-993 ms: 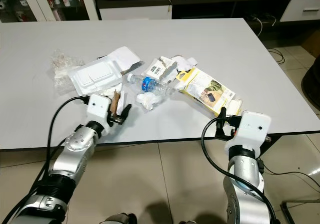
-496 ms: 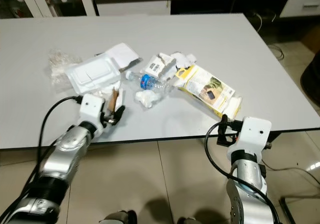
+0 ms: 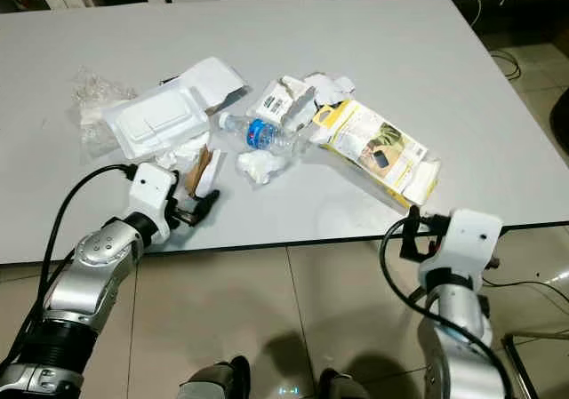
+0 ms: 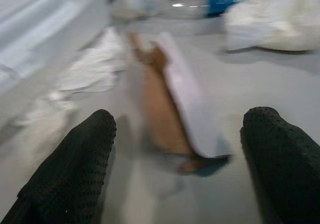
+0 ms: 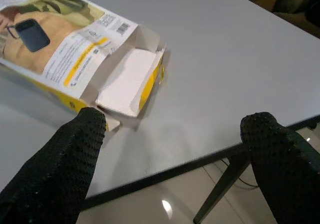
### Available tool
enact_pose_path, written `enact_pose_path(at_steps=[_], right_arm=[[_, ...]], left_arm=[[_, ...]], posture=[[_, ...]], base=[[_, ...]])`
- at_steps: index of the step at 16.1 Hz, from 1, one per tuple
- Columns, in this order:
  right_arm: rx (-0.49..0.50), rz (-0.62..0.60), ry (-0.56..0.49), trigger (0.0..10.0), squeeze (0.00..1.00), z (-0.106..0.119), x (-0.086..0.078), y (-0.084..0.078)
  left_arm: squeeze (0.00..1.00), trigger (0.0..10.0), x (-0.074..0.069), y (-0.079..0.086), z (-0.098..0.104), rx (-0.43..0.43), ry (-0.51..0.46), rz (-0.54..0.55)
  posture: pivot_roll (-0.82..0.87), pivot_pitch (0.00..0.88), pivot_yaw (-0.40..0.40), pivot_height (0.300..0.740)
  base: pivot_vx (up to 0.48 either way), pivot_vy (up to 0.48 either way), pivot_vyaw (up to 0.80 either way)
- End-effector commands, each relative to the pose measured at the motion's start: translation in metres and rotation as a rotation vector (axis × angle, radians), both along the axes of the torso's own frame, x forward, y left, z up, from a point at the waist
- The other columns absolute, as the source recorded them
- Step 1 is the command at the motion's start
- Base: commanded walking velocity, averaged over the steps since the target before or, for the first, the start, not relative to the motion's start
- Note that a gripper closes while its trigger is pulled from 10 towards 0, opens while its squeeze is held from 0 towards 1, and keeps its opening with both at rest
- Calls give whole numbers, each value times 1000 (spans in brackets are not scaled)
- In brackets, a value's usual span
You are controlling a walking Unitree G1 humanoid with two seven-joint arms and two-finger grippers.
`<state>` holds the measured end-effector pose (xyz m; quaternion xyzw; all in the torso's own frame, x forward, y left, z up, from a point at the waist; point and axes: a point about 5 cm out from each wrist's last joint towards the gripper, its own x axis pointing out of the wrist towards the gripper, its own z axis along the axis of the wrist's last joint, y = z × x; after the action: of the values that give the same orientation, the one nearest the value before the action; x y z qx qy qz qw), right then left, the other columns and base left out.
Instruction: Picking trash to rubbish bin
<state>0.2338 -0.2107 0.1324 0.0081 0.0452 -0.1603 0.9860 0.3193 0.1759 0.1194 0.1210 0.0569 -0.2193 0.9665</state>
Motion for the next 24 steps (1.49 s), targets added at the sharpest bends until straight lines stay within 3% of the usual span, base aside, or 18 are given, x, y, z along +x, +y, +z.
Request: enact_pose_path(at_steps=[1,2,7,10,14,18,21,24], right_arm=[[8,-5,12,10000,0,-1,-1,-4],[2,-9,5,10000,0,1,2,-9],[1,2,6,10000,0,0,4,-7],[0,3,10,10000,0,-1,4,-10],[-7,28,-22,10000,0,8,9,-18],[-53,47,-136,10000,0,39,23,-28],[-63,72,-185,10000,0,56,34,-24],[-19,104,-199,10000,0,59,43,-17]], left_arm=[[0,10000,-5,-3,-7,12,37,-46],[0,10000,-5,-6,-8,-48,99,-120],[0,10000,-12,-10,-1,-166,143,-265],[0,10000,-17,-22,8,-263,181,-392],[0,10000,-15,-26,15,-271,165,-425],[0,10000,-20,-25,15,-258,186,-446],[0,10000,-20,-23,13,-255,193,-437],[0,10000,-24,-24,12,-254,201,-444]], posture=[[160,226,22,740],[168,223,20,740],[174,221,21,740],[172,220,21,740],[172,223,24,740],[178,231,34,740],[189,235,38,740],[196,235,37,740]], base=[[0,0,0],[0,0,0],[0,0,0],[0,0,0],[0,0,0],[0,0,0],[0,0,0],[0,0,0]])
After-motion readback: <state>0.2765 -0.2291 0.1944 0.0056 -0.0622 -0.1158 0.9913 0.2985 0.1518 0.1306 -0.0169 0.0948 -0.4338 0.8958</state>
